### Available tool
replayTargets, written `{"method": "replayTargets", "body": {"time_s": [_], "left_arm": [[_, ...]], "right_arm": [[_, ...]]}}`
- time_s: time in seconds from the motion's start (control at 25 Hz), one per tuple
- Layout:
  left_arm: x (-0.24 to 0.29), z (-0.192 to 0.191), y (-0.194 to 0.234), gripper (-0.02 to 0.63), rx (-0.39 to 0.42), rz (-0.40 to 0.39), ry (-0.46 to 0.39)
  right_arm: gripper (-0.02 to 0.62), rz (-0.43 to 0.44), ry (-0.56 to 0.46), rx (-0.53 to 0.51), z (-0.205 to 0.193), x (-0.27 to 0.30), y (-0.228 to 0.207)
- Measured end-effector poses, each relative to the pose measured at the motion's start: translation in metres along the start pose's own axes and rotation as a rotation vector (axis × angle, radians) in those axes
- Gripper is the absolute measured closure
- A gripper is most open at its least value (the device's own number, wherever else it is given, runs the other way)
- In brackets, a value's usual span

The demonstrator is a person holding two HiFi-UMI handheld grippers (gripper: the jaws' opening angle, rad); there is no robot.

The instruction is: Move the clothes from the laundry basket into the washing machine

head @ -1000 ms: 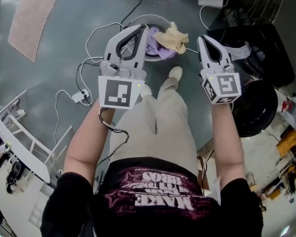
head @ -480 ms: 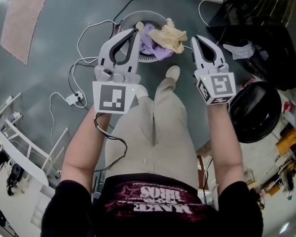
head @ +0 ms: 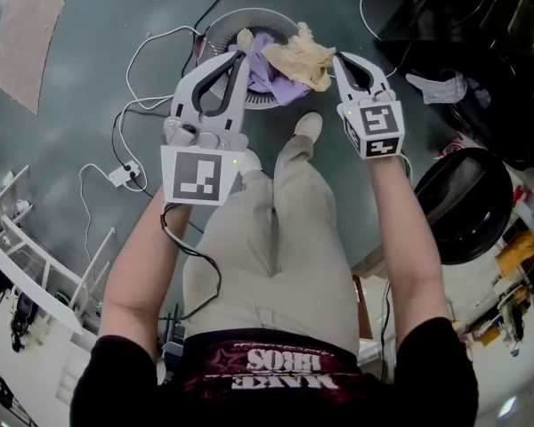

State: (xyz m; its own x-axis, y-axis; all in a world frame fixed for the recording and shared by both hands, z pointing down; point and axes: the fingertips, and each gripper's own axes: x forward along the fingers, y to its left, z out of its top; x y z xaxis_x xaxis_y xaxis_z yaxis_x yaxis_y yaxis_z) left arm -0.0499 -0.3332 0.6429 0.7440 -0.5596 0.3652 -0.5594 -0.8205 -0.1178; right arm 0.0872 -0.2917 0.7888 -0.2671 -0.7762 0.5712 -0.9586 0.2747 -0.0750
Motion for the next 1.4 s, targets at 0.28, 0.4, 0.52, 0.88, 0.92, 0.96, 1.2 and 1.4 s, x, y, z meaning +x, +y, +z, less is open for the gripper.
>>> {"method": "replayTargets", "body": {"time_s": [0.28, 0.4, 0.52, 0.88, 0.92, 0.96, 1.2, 1.4], "left_arm": [[0.014, -0.039, 0.0, 0.601, -0.018, 0.003, 0.051], [0.018, -0.048, -0.002, 0.601, -0.024, 0.005, 0.055], [0.024, -0.058, -0.003, 0.601, -0.032, 0.01, 0.061], [0.042, -0.067, -0.005, 0.601, -0.023, -0.005, 0.047], [0.043, -0.068, -0.005, 0.601, -0.02, -0.009, 0.046], [0.043, -0.07, -0.005, 0.601, -0.017, -0.012, 0.047], [0.044, -0.094, -0.003, 0.601, -0.052, -0.005, 0.072], [0.047, -0.111, -0.006, 0.601, -0.05, -0.018, 0.084]], "right_arm": [[0.589, 0.019, 0.089, -0.01, -0.051, 0.041, -0.01], [0.589, 0.023, 0.131, 0.005, -0.075, 0.058, -0.013], [0.588, 0.028, 0.171, 0.008, -0.096, 0.073, -0.015], [0.51, 0.057, 0.275, 0.047, -0.155, 0.111, -0.011], [0.479, 0.064, 0.296, 0.057, -0.164, 0.116, -0.01], [0.441, 0.074, 0.323, 0.07, -0.173, 0.12, -0.008], [0.27, 0.089, 0.451, 0.106, -0.221, 0.136, -0.011], [0.181, 0.085, 0.467, 0.103, -0.24, 0.155, -0.016]]}}
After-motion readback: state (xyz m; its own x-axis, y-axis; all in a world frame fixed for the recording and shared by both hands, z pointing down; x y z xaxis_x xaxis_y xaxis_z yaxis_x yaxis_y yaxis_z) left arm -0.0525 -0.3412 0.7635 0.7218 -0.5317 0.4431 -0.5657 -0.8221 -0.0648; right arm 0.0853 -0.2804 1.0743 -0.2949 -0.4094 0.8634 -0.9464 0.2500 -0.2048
